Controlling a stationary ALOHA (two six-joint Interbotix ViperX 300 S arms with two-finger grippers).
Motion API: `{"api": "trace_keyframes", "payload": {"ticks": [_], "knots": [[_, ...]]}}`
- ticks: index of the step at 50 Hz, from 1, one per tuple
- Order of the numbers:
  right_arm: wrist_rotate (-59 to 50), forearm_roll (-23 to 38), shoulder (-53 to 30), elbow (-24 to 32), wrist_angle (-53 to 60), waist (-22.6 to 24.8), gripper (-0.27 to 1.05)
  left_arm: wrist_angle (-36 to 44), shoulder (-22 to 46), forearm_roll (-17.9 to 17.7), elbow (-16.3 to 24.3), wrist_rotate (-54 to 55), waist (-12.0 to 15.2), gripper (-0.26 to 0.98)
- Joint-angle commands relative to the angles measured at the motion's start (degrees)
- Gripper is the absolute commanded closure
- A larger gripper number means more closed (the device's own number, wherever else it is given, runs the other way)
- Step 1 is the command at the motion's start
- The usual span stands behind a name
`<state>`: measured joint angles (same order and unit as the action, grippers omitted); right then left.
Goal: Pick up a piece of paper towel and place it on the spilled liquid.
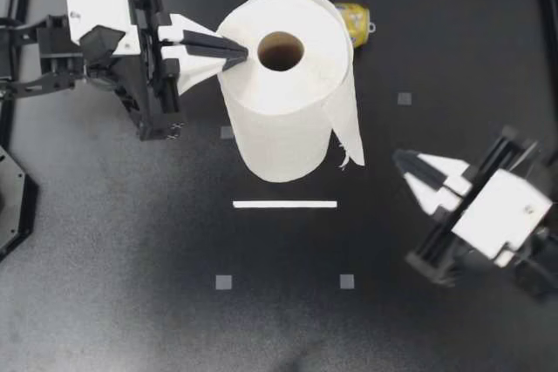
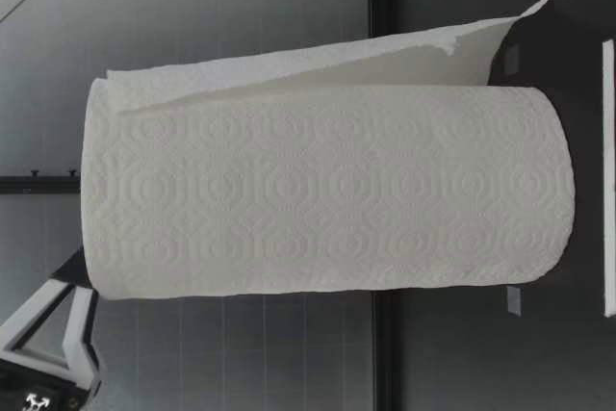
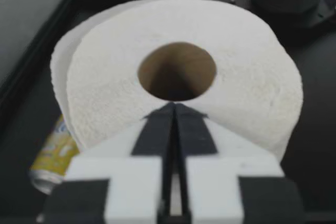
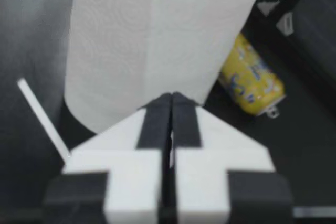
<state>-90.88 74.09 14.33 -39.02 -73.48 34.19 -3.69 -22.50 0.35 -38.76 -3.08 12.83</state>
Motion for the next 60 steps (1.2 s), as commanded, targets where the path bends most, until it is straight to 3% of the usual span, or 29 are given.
{"api": "trace_keyframes", "payload": {"ticks": [1,5,12,14,22,34,60], "knots": [[-4.7,1.8,-3.6,0.6,-0.2,0.4,0.58,-1.7,-0.3,0.1,1.7,-0.1,0.3,0.68],[-7.9,2.2,-7.3,1.0,-0.3,0.4,0.44,-2.8,-0.3,0.1,1.7,-0.2,0.3,0.68],[-13.3,2.2,-14.6,3.1,-2.6,0.4,0.01,-3.6,-0.2,0.2,1.8,-0.2,0.4,0.68],[-14.7,2.2,-15.6,3.7,-4.3,0.4,-0.04,-3.6,-0.1,0.1,1.8,-0.1,0.4,0.68],[-24.3,2.1,-20.3,5.7,-13.9,0.4,-0.03,-3.7,0.2,0.2,1.8,-0.1,0.3,0.68],[-37.4,2.1,-25.0,6.3,-15.2,-1.1,-0.03,-3.7,1.0,0.2,2.0,0.0,0.3,0.68],[-39.2,5.4,-28.7,8.5,-11.6,-7.8,-0.03,-3.7,1.6,-0.2,1.8,0.4,0.3,0.68]]}}
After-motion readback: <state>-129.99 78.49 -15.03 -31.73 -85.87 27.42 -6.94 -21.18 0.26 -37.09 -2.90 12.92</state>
